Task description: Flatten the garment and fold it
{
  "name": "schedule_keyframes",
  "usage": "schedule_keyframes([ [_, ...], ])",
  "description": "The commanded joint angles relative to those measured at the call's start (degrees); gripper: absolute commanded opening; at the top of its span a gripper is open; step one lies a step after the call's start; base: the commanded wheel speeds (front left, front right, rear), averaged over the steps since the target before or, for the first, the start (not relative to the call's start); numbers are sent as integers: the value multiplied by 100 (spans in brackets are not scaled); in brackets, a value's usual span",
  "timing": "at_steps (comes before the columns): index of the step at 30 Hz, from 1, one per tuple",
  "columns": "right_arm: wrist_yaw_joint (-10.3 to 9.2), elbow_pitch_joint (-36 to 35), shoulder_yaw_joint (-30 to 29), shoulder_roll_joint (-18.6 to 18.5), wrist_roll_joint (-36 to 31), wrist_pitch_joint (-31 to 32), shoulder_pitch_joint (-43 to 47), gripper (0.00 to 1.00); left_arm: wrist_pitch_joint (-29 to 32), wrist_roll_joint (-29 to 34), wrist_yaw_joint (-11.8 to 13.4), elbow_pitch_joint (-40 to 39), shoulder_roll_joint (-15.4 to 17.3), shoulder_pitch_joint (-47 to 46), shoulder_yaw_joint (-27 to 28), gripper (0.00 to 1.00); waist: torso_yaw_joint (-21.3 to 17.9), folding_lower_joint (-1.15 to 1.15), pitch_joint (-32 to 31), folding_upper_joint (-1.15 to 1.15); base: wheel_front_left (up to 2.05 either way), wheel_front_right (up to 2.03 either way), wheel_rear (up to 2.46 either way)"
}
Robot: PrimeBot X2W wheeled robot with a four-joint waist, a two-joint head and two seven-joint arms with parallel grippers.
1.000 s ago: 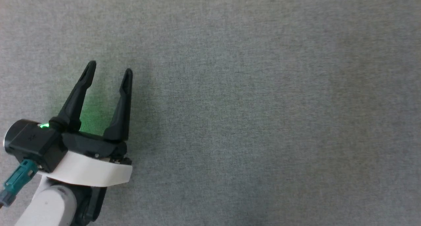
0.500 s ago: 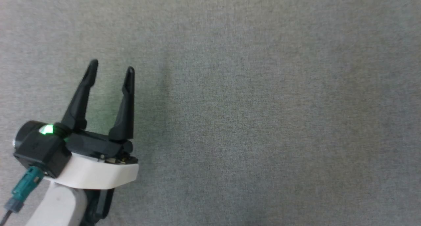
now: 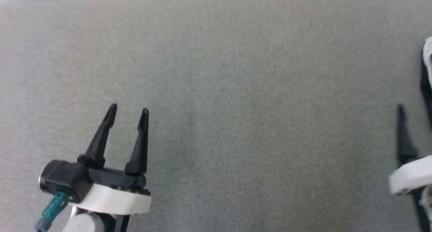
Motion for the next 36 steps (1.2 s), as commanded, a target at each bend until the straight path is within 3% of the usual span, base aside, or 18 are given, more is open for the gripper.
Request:
schedule_keyframes([
  [1,-6,-142,85,116,-65,-98,126,100,-39,54,9,27,-22,97,1,100,97,1,-729,0,0,0,0],
  [9,-6,-731,438,428,-204,-469,517,100,18,-138,329,-6,-175,508,181,100,168,1,-1429,0,0,0,0],
  [22,-6,-666,559,448,-19,-1056,1060,100,138,-116,545,-42,-88,1100,156,100,223,1,-1958,0,0,0,0],
  [36,-6,493,563,448,95,-1804,1055,100,-69,-14,143,531,-431,1108,51,100,206,1,-2037,0,0,0,0],
])
